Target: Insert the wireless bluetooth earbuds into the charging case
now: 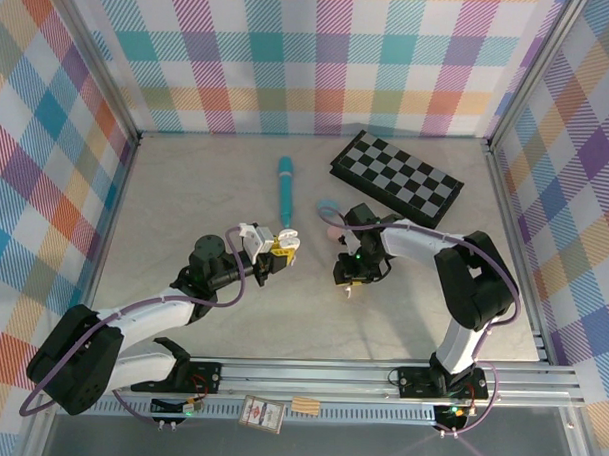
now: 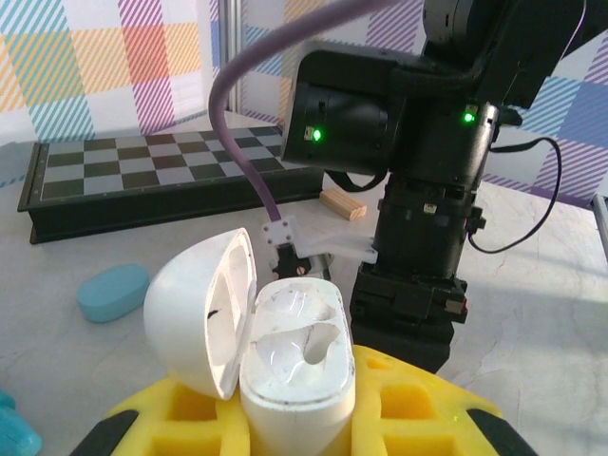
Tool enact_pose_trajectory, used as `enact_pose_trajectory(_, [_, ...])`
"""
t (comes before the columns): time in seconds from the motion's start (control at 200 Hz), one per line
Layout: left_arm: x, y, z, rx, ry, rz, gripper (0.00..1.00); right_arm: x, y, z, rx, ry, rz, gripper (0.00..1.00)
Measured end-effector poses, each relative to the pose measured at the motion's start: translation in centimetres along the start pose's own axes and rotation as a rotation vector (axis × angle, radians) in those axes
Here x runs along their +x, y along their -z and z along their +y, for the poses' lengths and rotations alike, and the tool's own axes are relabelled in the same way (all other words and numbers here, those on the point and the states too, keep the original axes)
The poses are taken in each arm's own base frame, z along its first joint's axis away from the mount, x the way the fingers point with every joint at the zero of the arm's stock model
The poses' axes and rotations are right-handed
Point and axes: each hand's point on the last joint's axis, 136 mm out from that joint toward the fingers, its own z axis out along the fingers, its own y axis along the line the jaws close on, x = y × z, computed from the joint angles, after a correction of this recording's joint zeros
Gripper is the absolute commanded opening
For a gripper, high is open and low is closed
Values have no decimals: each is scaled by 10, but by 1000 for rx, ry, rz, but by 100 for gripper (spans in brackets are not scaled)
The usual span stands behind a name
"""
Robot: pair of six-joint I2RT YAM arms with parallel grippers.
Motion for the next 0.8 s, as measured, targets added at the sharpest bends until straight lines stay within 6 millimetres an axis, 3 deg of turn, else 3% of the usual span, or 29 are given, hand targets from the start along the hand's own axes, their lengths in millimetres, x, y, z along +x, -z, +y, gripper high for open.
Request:
enact_pose_trajectory(0.29, [-5,-1,-1,7,-5,-9,0,16,-2,-6,3,-12,24,31])
enact_pose_trajectory(0.8, [-2,-1,-2,13,2,3,0,15,-1,-9,13,-14,17,20])
